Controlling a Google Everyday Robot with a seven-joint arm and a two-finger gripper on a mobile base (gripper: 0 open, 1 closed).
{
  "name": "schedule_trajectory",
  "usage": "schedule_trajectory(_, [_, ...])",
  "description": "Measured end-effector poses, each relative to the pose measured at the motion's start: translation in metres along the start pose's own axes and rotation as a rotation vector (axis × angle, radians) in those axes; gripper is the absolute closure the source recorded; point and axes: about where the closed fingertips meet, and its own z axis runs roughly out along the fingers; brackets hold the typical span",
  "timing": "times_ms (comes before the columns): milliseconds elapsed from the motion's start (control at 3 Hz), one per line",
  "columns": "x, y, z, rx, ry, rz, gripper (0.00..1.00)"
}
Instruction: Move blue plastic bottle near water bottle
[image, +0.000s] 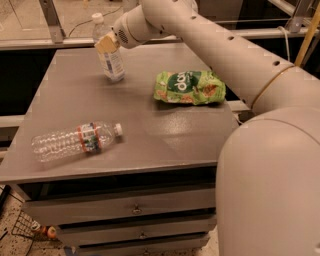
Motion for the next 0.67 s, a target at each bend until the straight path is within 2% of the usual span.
schedule_trajectory(333, [-0.008, 0.006, -0.013, -0.038, -0.056, -0.018, 0.85])
schedule_trajectory(667, [-0.014, 0.037, -0.061, -0.164, -0.139, -0.094, 1.0])
